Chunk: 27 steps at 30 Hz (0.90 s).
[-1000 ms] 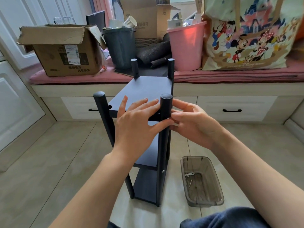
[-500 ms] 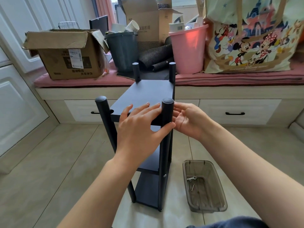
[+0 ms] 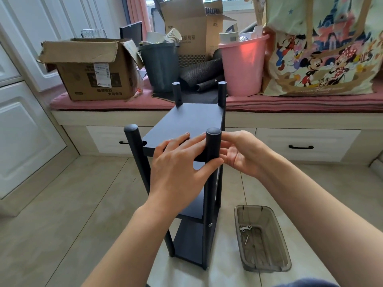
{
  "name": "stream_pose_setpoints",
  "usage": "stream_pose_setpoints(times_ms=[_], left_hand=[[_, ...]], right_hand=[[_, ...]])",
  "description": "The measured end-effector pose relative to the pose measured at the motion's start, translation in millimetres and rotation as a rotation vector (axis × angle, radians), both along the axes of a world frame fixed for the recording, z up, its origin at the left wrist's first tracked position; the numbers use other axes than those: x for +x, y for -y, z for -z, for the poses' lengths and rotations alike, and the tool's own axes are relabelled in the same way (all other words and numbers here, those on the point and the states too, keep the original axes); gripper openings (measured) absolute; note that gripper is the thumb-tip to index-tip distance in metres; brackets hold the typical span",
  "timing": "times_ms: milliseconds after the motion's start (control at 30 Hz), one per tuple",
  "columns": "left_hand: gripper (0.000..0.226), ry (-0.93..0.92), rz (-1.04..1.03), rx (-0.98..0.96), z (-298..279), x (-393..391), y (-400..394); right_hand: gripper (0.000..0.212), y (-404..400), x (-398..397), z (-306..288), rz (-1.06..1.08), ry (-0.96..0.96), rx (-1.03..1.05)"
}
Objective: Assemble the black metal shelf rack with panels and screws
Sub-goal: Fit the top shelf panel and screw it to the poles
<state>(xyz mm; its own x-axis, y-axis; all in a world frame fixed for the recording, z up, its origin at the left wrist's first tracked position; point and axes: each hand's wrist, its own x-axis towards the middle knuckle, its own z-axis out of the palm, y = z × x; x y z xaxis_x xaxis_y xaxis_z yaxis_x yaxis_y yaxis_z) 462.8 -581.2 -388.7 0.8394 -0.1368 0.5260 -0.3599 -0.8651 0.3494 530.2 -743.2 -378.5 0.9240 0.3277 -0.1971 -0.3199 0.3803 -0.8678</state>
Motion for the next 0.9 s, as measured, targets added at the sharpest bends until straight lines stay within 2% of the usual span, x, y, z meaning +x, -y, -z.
stream_pose_setpoints(times_ms=[433,633,800,900], left_hand=[[0.052,0.003,-0.112,-0.183,-10,-16,-45],[0.041,-0.014,-0.153,-0.305,-14,-24,-68],[0.050,-0.005,-0.149,-0.442,-11,-28,-90],[0.040,-0.010,-0.173,-0.482,-8,-29,-100]], right_hand=[[0.036,-62,6,-31,-0.063,0.003,-0.204],[0.026,-98,11,-43,-0.147,0.015,-0.286],[0.036,-126,10,-43,-0.234,0.019,-0.259],[0.039,-134,11,-39,-0.283,-0.011,-0.203]])
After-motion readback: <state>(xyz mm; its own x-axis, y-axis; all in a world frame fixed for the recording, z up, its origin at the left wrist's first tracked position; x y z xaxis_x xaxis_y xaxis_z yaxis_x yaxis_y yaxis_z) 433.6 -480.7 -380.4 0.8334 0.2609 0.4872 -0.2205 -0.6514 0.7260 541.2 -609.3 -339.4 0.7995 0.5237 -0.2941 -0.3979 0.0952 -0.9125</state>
